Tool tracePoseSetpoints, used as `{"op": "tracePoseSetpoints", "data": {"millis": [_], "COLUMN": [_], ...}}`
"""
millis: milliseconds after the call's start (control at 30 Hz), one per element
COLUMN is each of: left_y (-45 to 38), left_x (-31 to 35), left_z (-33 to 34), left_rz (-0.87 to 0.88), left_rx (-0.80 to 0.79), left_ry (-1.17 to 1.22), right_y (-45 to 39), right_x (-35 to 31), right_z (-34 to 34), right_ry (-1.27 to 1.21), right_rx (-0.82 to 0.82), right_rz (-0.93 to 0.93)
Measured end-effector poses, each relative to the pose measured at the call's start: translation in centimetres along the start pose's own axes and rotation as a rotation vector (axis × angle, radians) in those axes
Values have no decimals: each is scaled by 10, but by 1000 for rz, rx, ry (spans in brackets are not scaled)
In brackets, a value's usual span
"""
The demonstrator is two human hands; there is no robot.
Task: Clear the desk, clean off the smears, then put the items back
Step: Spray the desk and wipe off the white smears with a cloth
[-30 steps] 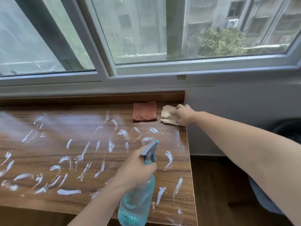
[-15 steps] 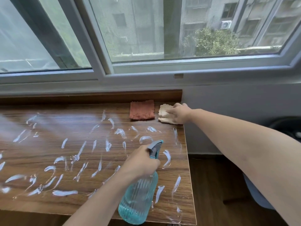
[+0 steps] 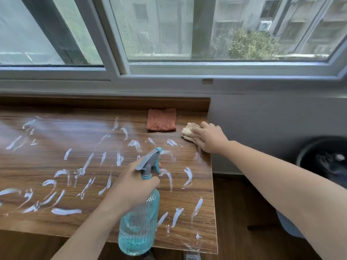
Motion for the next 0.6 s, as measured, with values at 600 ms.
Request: {"op": "tracePoseSetpoints", "data": {"millis": [600], "left_y": [-5], "left_x": [15], "left_z": [-15], "left_rz": [103], "left_rx": [21], "left_ry": [76], "right_y": [42], "right_x": [-36], "right_z": [8], "right_ry": [-345], "right_rx": [211], "right_rz": [-102]}}
Point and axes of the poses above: each hand's wrist, its own y-axis away from the middle knuckle, its own z-axis out of the palm, x = y × z, the point moved 10 cm from there along -y, towards the middle knuckle, and after that the axes turned 2 degrees about -z, right-handed, at the moved point
